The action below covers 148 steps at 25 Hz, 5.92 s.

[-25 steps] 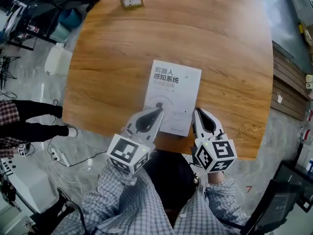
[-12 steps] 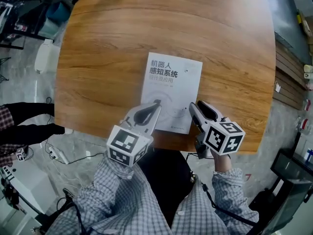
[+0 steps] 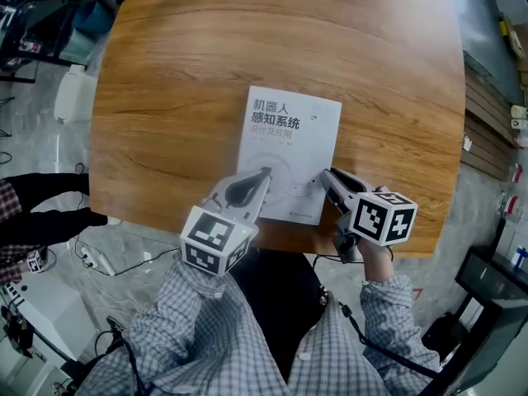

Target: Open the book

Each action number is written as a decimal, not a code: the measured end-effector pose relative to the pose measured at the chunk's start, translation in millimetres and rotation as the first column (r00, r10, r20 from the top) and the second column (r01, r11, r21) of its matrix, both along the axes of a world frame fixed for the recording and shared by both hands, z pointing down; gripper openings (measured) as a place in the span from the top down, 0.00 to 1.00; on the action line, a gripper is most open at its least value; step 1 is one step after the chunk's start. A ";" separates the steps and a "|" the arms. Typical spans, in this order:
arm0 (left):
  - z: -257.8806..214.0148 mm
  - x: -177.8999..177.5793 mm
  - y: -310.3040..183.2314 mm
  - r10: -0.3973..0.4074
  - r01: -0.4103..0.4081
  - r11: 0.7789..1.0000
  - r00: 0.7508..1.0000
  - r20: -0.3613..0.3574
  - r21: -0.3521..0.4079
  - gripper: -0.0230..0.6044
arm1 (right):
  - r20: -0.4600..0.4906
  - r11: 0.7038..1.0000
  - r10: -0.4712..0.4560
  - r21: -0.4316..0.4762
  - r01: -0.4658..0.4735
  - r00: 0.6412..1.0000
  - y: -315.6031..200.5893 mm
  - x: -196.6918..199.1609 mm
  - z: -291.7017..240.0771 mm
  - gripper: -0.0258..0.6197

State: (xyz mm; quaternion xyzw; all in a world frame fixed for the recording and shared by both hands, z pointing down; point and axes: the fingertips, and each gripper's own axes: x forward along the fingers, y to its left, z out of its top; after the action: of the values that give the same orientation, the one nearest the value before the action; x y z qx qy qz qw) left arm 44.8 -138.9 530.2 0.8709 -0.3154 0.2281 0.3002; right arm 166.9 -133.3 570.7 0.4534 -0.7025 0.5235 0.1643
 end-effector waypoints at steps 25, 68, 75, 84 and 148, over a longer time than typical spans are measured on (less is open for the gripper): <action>-25.5 84.1 95.1 0.388 -0.559 0.763 0.798 0.462 0.324 0.50 | 0.370 0.957 0.284 -0.054 -0.284 0.884 -4.7 -7.0 -58.0 0.93; -126.8 -87.4 37.5 -0.163 0.174 0.931 0.985 -0.062 0.321 0.91 | 0.462 0.958 -0.214 0.269 0.094 0.861 -52.7 -209.7 -179.3 0.93; -119.0 -126.7 27.5 -0.223 0.258 0.935 0.961 -0.161 0.245 0.91 | 0.447 0.950 -0.266 0.273 0.153 0.854 -63.7 -252.0 -169.7 0.92; -95.4 -169.9 18.3 -0.318 0.361 0.928 0.898 -0.304 0.094 0.91 | 0.413 0.938 -0.320 0.264 0.225 0.853 -73.1 -292.6 -147.0 0.92; -134.4 -97.1 -17.0 -0.088 0.155 0.956 0.962 -0.258 0.250 0.95 | 0.010 0.797 0.103 0.597 -0.088 0.995 -36.3 -85.3 -174.5 0.93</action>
State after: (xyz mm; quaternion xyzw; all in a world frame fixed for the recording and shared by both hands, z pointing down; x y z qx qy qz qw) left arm -52.3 -155.9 395.8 0.9036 -0.3572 0.0555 0.2300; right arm 81.5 -169.6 396.2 0.5228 -0.8058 0.2783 -0.0051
